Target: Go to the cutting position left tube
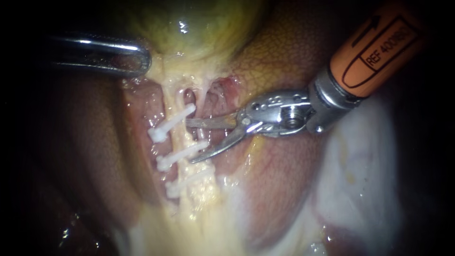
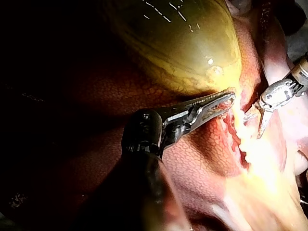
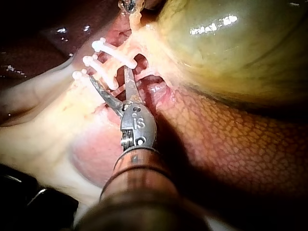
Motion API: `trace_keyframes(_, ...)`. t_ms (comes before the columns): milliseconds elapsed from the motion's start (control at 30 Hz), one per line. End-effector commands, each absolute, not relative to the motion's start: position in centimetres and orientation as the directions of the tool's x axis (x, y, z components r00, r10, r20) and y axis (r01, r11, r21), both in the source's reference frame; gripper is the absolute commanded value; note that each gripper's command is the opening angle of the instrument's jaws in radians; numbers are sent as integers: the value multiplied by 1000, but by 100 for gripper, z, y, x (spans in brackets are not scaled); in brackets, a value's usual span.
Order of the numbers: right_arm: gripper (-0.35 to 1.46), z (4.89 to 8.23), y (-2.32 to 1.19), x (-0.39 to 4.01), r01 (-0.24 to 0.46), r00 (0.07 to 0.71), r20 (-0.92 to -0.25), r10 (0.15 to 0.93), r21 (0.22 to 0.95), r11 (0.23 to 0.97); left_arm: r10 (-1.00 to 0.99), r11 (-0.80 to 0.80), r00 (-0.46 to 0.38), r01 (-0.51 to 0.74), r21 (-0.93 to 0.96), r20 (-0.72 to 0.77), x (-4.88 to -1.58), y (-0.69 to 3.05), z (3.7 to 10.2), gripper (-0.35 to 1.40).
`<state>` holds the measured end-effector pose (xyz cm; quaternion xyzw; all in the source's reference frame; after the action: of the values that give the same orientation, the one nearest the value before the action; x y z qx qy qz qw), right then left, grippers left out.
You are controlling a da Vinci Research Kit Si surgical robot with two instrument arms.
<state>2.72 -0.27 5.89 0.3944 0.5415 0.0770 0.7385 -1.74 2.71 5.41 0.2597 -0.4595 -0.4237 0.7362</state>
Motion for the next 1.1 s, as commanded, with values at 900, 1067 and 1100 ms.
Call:
trace_keyframes(900, 109, 583, -28, 326, 514, 264, -739, 620, 652, 558, -862, 506, 219, 385, 772, 457, -174, 271, 542, -35)
trace_keyframes(1067, 102, 579, -30, 336, 549, 239, -740, 629, 637, 541, -862, 507, 219, 385, 772, 457, -174, 271, 542, -35)
trace_keyframes(1100, 102, 577, -30, 337, 555, 234, -740, 630, 634, 538, -862, 507, 219, 385, 772, 457, -174, 271, 542, -35)
